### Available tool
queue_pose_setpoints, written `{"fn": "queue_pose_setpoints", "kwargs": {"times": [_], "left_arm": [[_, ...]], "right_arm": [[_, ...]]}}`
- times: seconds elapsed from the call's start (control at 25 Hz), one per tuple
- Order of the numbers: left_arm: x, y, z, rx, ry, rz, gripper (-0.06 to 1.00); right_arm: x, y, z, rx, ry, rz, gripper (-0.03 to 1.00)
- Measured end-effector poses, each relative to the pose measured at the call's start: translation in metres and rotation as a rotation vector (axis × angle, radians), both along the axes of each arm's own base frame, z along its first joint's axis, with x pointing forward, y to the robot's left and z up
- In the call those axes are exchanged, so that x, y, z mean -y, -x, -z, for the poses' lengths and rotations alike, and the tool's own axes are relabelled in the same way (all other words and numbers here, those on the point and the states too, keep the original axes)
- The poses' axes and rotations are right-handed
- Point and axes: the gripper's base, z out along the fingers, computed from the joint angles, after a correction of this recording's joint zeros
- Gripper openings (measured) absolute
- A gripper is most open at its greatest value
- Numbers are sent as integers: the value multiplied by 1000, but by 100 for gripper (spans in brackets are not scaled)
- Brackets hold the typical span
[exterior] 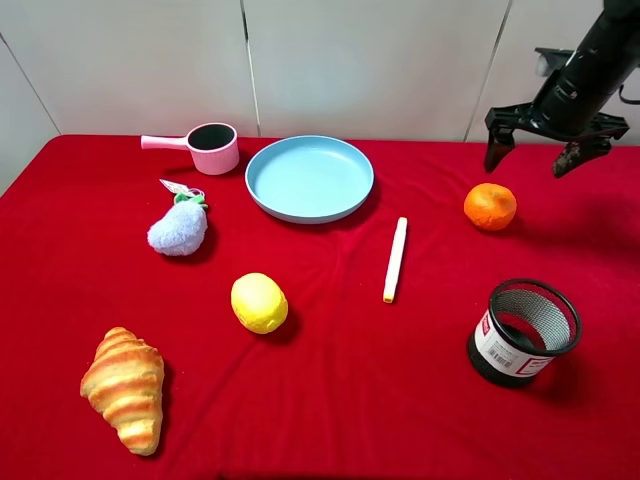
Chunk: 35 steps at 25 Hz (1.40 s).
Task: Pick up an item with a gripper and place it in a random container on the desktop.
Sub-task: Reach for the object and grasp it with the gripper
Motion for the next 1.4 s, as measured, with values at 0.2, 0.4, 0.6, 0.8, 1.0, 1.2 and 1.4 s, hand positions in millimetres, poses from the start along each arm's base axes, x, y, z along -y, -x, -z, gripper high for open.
{"fn": "queue_pose_setpoints", "kwargs": {"times": [0.2, 0.4, 0.6, 0.8, 1.0, 1.2, 1.4], "left_arm": [[0, 0, 0, 0, 0, 0, 99], [0, 0, 0, 0, 0, 0, 99], [0, 0, 0, 0, 0, 0, 99], [0, 0, 0, 0, 0, 0, 99], [0, 0, 0, 0, 0, 0, 99], [0, 0, 0, 0, 0, 0, 99], [0, 0, 0, 0, 0, 0, 99]], "right_arm": [[-1, -10, 12, -18, 1, -25, 69], [-1, -13, 24, -40, -1, -35, 69], [-4, -15, 37, -64, -30, -46, 69], [-5, -17, 47, -78, -42, -43, 69], [-5, -19, 54, -75, -42, -43, 69], [-6, -20, 68, -100, -42, -42, 69], [-5, -21, 78, -112, -41, -41, 69]]}}
